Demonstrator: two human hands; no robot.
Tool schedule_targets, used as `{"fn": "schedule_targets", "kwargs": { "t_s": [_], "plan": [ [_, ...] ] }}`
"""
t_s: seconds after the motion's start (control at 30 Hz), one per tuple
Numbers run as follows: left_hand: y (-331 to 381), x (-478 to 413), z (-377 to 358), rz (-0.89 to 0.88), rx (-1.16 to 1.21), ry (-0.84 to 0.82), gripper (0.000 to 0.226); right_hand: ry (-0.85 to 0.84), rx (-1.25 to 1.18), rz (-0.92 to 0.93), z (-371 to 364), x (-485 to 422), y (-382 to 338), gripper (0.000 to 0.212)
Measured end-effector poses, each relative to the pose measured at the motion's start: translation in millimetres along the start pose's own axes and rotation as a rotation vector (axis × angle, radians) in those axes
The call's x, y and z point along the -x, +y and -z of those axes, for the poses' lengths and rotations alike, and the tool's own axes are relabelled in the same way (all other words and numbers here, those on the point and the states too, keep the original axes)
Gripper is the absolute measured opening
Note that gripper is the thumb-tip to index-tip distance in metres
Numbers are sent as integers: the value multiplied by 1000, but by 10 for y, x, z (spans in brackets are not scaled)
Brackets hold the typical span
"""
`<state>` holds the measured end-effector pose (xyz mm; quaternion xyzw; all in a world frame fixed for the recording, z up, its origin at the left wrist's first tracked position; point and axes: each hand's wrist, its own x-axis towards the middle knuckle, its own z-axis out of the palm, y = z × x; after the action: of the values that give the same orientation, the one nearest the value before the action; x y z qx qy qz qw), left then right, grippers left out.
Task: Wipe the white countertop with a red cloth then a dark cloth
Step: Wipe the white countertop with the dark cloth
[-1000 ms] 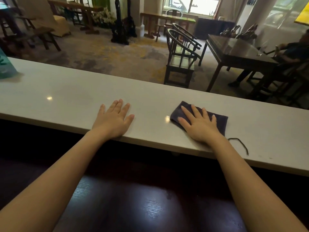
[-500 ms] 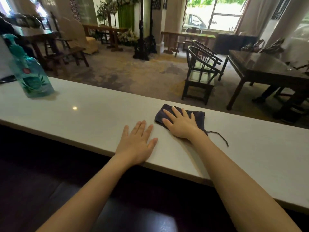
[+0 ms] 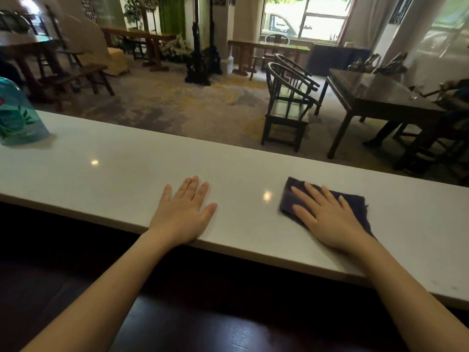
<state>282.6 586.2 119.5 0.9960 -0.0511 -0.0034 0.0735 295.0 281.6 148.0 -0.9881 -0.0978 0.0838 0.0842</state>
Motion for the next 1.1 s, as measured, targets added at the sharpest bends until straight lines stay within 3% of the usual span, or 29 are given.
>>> {"fn": "schedule_targets", "kwargs": {
  "t_s": [0.4, 0.7, 0.83, 0.97, 1.1],
  "plan": [
    [8, -19, -13, 6, -6, 7, 69, 45, -17, 31, -75, -891, -916, 57],
    [13, -11, 22, 93, -55, -17, 81, 28, -36, 127, -185, -819, -1575, 58],
    [-261, 99, 80, 137, -71, -35, 96, -5, -31, 176, -202, -749, -1692, 58],
    [-402, 225, 132, 108, -40, -28, 99, -32, -26, 239, -237, -690, -1883, 58],
    [-759, 297, 218, 202, -72, -32, 96, -36, -31, 263, -257, -661, -1988, 58]
  ]
}}
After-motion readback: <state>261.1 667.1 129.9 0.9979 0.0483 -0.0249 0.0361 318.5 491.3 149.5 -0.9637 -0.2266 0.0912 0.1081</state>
